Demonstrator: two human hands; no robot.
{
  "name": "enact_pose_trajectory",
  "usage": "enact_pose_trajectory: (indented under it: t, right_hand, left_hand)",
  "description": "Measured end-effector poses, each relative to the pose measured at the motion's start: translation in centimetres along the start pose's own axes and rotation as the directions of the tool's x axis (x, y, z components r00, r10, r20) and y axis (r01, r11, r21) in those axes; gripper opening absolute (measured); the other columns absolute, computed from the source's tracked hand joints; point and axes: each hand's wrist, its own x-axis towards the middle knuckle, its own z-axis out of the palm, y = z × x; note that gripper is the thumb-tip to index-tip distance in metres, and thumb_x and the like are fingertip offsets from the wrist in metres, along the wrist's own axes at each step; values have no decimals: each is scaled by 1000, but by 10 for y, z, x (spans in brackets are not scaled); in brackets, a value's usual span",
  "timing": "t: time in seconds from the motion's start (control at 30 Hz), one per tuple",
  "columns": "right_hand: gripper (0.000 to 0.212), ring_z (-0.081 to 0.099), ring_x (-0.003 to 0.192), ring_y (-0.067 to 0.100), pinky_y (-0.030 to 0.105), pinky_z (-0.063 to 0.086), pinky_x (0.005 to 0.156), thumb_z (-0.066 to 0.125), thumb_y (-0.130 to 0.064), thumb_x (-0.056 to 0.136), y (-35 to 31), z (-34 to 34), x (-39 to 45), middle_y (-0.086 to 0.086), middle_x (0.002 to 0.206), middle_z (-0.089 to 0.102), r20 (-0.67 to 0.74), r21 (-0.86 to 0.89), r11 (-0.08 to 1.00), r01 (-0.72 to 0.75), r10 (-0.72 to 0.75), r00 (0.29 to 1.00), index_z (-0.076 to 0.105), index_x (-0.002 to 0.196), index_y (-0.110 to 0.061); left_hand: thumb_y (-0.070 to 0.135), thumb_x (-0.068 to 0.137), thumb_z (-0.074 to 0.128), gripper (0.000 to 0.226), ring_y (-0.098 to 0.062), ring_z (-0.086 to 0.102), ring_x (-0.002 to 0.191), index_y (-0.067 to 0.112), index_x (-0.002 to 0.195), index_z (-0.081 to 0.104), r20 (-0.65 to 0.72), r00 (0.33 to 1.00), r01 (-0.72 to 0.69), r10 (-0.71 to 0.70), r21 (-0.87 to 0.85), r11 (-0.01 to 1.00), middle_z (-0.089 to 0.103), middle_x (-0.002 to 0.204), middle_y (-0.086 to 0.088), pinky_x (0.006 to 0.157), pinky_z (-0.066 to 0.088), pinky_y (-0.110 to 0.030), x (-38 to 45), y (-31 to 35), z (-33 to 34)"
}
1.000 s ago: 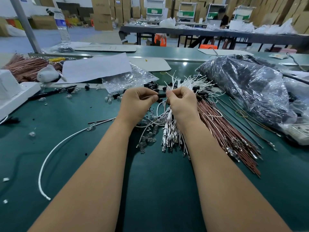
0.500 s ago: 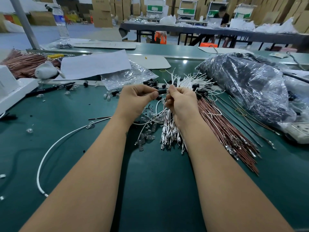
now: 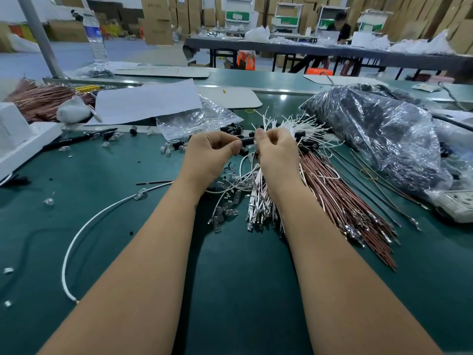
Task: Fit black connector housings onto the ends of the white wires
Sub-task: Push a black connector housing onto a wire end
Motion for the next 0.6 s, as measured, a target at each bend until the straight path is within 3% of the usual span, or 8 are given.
enact_pose_trajectory:
  t: [0.07,0.17,0.27,0.33,0.4,0.47,0.6]
  right_hand:
    - [17,51,59,7,23,47,57,49,-28,100,-1,-4,1,0,74,57,-35,57,998,-29,31,999,53,89,-15]
    - [6,56,55,4,19,47,54,56,-18,97,-5,-2,-4,3,73,62,115,76,997,18,-27,993,55,94,-12]
    - [11,61,62,15,25,50,59,64,-7,91,-9,7,-10,7,69,63,194,124,983,137,-160,968,63,101,-11]
    - [16,58,62,23,35,54,68,67,-7,88,-10,10,-12,1,64,61,144,82,972,222,-232,962,69,102,-13]
    - [18,57,63,16,39,57,73,71,-8,84,-10,10,-12,-5,65,62,100,27,961,275,-276,956,74,101,-15]
    - [20,63,70,17,41,56,78,75,-8,81,-11,11,-13,-1,76,70,81,24,957,289,-290,954,75,100,-15]
    - [23,64,70,10,33,57,78,78,-8,77,-13,12,-15,-2,81,73,60,15,945,327,-327,943,76,99,-14]
  left_hand:
    - [12,90,66,13,-6,61,69,23,83,68,-33,999,31,-32,-25,999,69,75,2,68,51,-17,1,-2,-2]
    - [5,94,57,16,5,59,63,19,90,65,-27,997,64,-69,-159,985,67,77,4,64,45,-9,5,-1,-4]
    - [1,95,54,16,-12,64,84,13,94,65,65,996,68,-54,-243,968,68,88,-7,82,52,-26,6,2,-3]
    - [1,95,54,12,-27,63,97,7,98,64,97,994,75,-49,-284,956,67,98,-17,99,49,-40,6,2,-3]
    - [2,95,55,14,-35,62,108,1,106,64,95,994,79,-53,-292,953,67,108,-23,105,44,-45,6,1,-4]
    - [3,96,54,19,-36,61,113,-3,112,62,94,995,68,-42,-290,954,66,112,-24,106,44,-44,5,1,-4]
    - [2,95,54,15,-19,65,102,6,105,65,120,993,50,-11,-327,944,70,100,-9,97,49,-29,2,3,-4]
